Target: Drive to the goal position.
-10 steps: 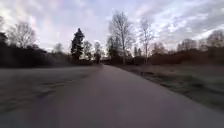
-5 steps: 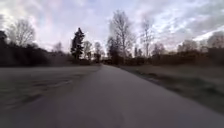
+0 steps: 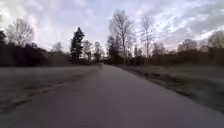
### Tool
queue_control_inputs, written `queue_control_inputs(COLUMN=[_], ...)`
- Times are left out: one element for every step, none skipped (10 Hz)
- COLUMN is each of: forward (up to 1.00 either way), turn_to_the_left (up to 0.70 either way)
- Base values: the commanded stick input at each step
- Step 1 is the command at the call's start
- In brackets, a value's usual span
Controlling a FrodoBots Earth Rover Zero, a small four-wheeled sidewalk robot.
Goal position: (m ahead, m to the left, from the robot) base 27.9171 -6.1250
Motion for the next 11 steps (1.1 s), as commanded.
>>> queue_control_inputs(forward=[1.00,1.00,1.00,1.00,1.00,1.00,1.00,1.00,1.00,1.00,1.00], turn_to_the_left=[0.01,0.01,0.01,0.01,0.01,0.01,0.01,0.01,0.01,0.01,0.01])
